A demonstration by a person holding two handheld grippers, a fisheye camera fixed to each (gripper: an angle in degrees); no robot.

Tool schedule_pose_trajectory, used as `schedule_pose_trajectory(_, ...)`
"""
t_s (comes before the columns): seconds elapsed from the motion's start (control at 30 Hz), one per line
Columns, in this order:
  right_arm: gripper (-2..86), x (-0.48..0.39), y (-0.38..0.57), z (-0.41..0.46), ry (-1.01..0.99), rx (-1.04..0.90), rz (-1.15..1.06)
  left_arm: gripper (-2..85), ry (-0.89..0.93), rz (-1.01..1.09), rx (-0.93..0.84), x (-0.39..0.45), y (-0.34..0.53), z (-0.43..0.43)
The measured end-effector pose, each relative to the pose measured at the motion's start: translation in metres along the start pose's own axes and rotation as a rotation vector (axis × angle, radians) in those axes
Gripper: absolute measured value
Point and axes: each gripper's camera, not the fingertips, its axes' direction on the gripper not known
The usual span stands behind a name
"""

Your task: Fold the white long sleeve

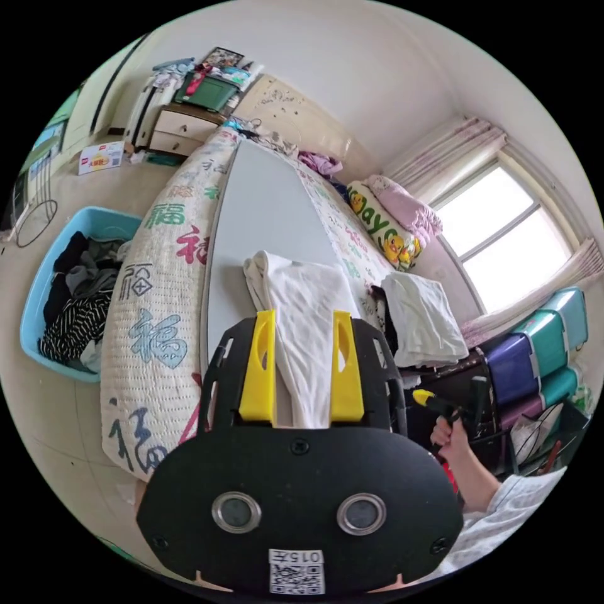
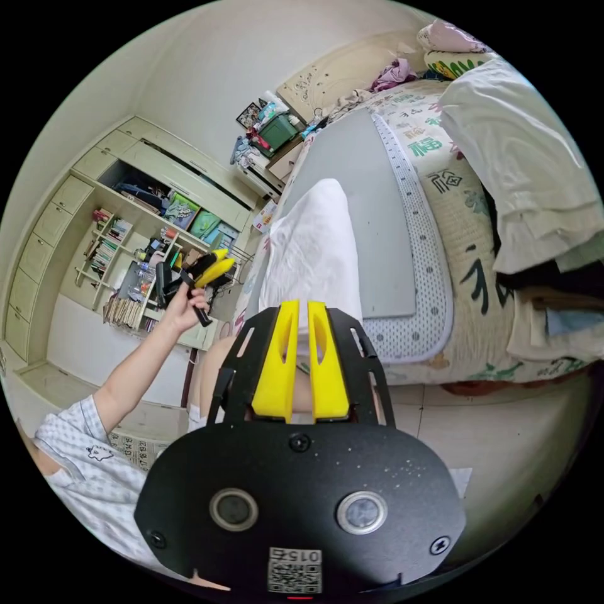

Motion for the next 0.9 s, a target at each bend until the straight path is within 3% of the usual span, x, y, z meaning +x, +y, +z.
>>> schedule_pose_trajectory(0.07, 4.4, 0.015, -0.040, 0.017, -0.013, 0.006, 0.007, 13.8, -0.042, 0.060, -0.091, -0.003, -0.025, 0.024)
schedule_pose_trajectory(0.43, 13.8, 0.072, -0.210, 0.103, -0.013, -0.012, -0.017, 17.8, -0.182, 0.207, -0.208, -0.015, -0.133, 0.081)
schedule_pose_trajectory(0.67, 17.8, 0.102, -0.280, 0.148, 0.014, -0.106, -0.005, 17.9, -0.124, 0.230, -0.196, -0.014, -0.146, 0.068)
schedule_pose_trajectory(0.9, 13.1, 0.123, -0.305, 0.160, -0.139, -0.183, 0.068, 12.7, -0.055, 0.128, -0.246, -0.022, -0.152, 0.045)
